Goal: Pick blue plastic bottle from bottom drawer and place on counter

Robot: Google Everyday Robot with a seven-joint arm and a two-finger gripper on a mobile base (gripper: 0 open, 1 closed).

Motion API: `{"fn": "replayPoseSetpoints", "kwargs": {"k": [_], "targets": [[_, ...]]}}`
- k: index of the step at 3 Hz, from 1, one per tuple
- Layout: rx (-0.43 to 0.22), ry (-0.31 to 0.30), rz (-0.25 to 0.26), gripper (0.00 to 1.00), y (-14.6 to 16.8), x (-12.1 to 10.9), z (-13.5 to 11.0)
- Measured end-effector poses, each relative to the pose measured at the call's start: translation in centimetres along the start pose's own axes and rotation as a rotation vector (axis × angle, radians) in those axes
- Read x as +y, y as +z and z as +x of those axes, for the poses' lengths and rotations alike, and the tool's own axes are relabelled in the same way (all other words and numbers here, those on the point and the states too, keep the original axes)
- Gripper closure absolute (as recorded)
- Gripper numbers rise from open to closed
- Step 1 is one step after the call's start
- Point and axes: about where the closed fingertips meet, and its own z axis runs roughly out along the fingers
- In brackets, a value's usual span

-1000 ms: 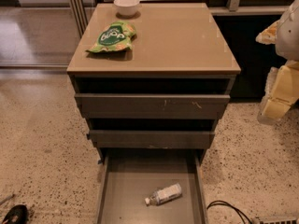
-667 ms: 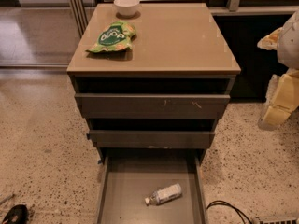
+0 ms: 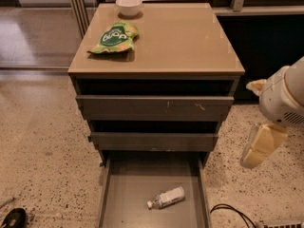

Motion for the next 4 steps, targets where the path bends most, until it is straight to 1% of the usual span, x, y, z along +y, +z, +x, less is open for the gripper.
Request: {"fn": "replayPoseSetpoints", "kwargs": {"k": [1, 2, 3, 4], "targets": [[0.016, -0.007, -0.016, 0.0, 5.7, 2.1, 0.4], [0.028, -0.025, -0.069, 0.0, 10.8, 5.0, 0.6], [0.028, -0.025, -0.069, 0.0, 10.8, 5.0, 0.6], [0.026, -0.009, -0.067, 0.0, 11.4, 4.9, 0.9]]}}
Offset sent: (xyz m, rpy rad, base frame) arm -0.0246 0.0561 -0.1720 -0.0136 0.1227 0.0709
